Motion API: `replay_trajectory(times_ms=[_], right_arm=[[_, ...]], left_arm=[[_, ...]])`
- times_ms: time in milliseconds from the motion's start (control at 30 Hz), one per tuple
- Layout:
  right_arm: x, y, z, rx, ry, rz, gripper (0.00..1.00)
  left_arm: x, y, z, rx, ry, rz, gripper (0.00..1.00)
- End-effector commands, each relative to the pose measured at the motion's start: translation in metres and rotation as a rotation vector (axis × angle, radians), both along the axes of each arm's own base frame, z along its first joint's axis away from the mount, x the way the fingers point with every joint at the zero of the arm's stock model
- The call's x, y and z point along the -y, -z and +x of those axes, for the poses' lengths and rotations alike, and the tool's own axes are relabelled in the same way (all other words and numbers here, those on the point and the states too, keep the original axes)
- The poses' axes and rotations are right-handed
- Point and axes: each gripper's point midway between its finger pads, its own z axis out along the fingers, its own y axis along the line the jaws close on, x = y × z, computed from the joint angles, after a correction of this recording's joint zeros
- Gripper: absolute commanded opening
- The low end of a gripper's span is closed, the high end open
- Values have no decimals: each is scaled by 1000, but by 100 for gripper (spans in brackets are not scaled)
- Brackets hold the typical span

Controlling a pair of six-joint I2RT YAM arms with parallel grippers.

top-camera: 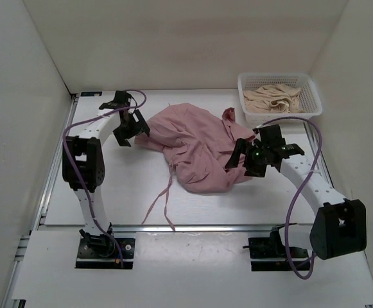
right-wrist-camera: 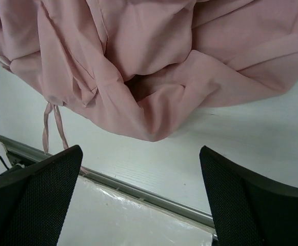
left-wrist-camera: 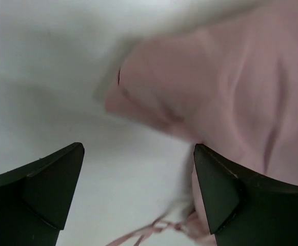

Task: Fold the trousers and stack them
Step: Move the trousers to the center of the board, then flatten the trousers out

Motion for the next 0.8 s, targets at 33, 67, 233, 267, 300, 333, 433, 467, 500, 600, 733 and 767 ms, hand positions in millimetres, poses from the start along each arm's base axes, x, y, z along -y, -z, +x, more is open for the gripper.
replay_trajectory(times_ms=[33,67,233,267,300,333,433,467,500,600,733,767], right_arm=[[-22,12,4,-7,-47,72,100],[-26,19,1,-20,-65,69,100],[-53,39,9,-64,-96,11,100],[-61,43,7,-66,-121,-8,98],[-65,50,9,-78,-116,-25,95],[-69,51,14,-66,-110,-36,90],[-89,55,20,-63,-154,-36,28],[-96,49,36,-39,-149,-33,14],[-101,41,41,-38,-154,-24,3],[-128,-14,71,100,-222,-24,0],[-171,-132,110,383,-324,67,0],[-174,-154,113,426,-342,79,0]], left_arm=[[20,-17,39,75,-8,-58,100],[21,0,44,44,-9,-53,100],[13,23,61,17,46,-78,79],[5,25,64,15,49,-99,71],[2,21,67,26,58,-116,61],[1,20,67,25,55,-134,49],[-6,8,71,52,72,-176,10],[-15,1,73,68,55,-175,10],[-20,-17,73,104,47,-175,10],[-66,-84,71,238,-31,-125,10],[-138,-218,42,477,-172,-41,10],[-150,-247,33,538,-197,-26,10]])
